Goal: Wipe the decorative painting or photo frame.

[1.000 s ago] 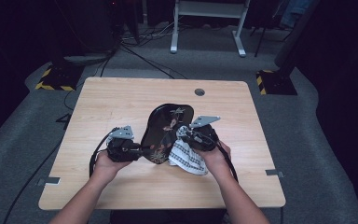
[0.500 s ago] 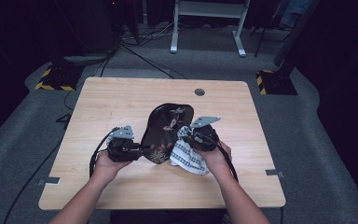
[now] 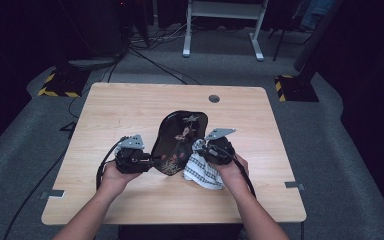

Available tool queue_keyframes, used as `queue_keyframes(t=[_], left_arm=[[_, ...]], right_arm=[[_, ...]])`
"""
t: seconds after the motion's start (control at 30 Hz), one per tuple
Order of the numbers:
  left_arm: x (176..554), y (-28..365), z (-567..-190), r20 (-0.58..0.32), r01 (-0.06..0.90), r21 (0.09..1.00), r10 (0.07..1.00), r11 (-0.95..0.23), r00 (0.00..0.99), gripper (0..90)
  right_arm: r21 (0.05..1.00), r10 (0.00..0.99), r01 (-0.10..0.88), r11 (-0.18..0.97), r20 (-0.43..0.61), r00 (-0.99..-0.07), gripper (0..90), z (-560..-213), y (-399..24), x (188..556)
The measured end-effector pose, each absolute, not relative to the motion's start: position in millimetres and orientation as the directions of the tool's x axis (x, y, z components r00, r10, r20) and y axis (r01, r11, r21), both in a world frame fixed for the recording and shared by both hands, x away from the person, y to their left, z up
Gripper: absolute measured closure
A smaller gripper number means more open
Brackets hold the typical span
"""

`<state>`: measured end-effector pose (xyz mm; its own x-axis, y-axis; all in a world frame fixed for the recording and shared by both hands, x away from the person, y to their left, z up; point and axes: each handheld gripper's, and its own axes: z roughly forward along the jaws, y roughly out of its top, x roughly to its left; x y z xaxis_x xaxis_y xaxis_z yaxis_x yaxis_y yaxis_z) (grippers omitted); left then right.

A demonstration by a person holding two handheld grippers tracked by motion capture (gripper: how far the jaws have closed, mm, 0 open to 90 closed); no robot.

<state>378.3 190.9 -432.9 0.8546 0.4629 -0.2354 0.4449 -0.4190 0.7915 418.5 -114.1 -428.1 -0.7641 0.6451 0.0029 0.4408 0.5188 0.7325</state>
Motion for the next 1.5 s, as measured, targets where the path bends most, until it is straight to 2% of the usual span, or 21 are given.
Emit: queue_keyframes(t=[0.2, 0.5, 0.83, 1.5], left_arm=[[378, 191, -433, -0.236, 0.444, 0.792, 0.462, -0.418, 0.855, 76.0], [379, 190, -433, -0.236, 0.444, 0.792, 0.46, -0.419, 0.856, 75.8], [379, 190, -433, -0.239, 0.444, 0.792, 0.458, -0.418, 0.857, 75.6], [380, 191, -433, -0.247, 0.45, 0.793, 0.457, -0.412, 0.854, 75.0]], right_arm=[[0.766, 0.652, 0.414, 0.492, -0.009, -0.758, 79.4, -404, -118, 423], [0.722, 0.65, 0.451, 0.525, 0.002, -0.76, 79.4, -435, -117, 421], [0.766, 0.665, 0.41, 0.495, -0.03, -0.746, 79.4, -397, -122, 427], [0.698, 0.673, 0.487, 0.525, 0.009, -0.739, 79.4, -443, -127, 434]])
